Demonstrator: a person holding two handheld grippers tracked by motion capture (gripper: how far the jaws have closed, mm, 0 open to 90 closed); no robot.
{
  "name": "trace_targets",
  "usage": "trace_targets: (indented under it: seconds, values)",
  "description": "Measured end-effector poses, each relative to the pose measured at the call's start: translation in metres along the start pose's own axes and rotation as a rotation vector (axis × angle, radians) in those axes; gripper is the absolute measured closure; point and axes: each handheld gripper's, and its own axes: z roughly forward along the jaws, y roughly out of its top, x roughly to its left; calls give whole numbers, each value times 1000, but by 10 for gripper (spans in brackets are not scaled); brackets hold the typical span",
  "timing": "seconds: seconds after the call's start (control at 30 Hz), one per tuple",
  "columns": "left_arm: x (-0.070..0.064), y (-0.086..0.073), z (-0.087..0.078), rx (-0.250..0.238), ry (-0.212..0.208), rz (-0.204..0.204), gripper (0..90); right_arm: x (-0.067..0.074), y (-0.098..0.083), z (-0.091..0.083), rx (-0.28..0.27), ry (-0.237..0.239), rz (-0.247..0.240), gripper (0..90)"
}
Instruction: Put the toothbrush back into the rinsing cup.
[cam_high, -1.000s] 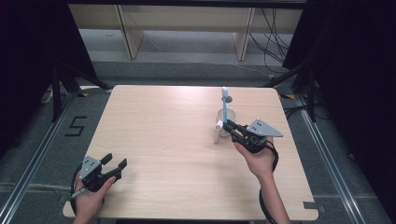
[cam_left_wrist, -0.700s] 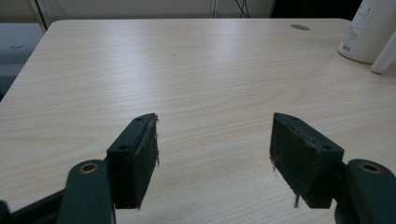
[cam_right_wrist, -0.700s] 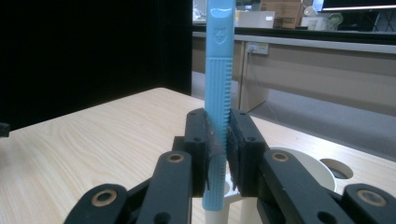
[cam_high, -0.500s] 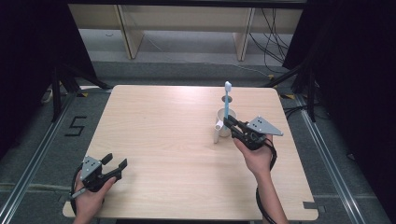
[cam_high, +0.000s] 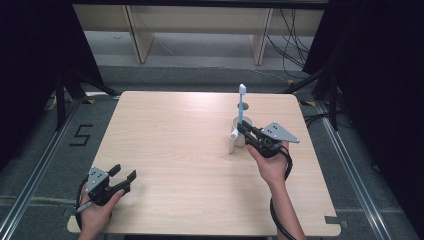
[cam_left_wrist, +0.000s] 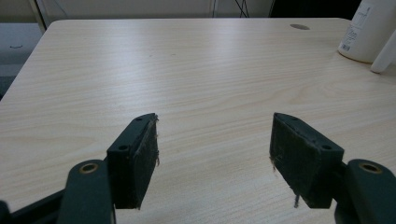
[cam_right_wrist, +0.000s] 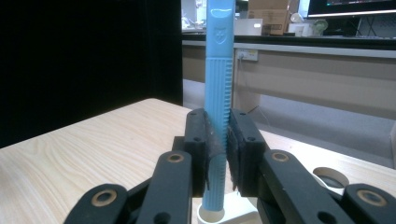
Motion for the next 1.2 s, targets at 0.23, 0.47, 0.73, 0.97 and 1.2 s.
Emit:
trace_targets:
  seconds: [0.23, 0.47, 0.73, 0.97, 1.2]
  values:
    - [0, 0, 0, 6, 3, 4, 321, 1, -1, 5, 0, -21, 0, 794]
    - [0, 0, -1, 10, 4, 3, 321, 2, -2, 10, 6, -25, 9, 793]
    - [0, 0, 0, 1, -1, 2, 321, 3, -5, 16, 11, -26, 10, 794]
    - [0, 0, 0, 0, -1, 0, 321, 2, -8, 19, 6, -40, -2, 794]
    - [0, 0, 0, -1, -4, -1, 320, 2, -11, 23, 16, -44, 1, 794]
